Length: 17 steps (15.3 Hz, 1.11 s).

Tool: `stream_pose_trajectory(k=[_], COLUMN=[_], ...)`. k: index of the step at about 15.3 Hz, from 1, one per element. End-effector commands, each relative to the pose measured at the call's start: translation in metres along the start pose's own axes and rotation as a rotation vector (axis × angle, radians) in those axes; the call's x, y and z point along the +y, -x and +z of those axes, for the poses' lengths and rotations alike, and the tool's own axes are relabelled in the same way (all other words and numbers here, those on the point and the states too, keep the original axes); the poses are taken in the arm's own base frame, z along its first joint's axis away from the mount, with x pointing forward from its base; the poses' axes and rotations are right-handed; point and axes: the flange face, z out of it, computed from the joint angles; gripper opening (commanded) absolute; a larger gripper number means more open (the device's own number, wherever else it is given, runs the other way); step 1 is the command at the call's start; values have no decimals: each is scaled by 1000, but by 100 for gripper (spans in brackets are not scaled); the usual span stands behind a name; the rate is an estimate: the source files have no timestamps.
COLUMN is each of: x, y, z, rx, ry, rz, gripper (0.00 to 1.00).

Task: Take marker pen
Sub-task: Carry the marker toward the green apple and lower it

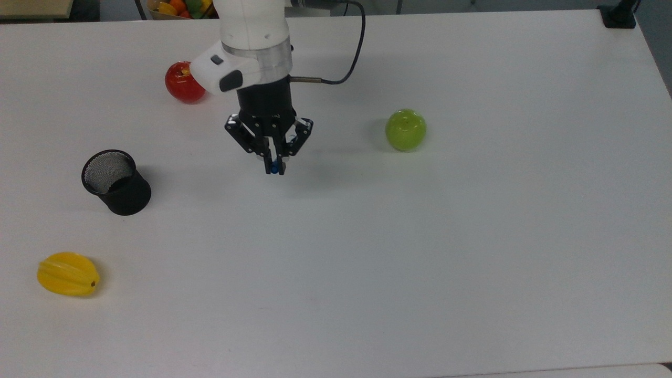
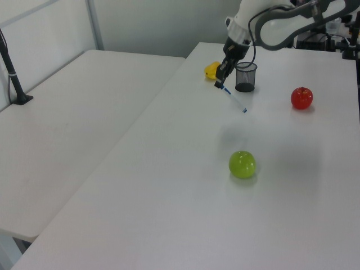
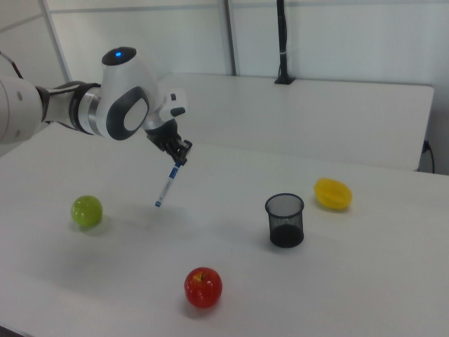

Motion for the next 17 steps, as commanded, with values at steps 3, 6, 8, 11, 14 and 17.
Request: stream_pose_trajectory(k=[3,6,8,11,14,17], x=[-43,-51,-55,-55,-56,-59], y=[21,29,32,33,33,34], z=[51,72,86,99,99,99], rx=[-86,-112,-105,-83,-81,-83], ry=[-36,-33,-33,-36,-34,-35], rz=[-43,-62,-73,-74,-90,-94], gripper=[0,0,0,3,49,79])
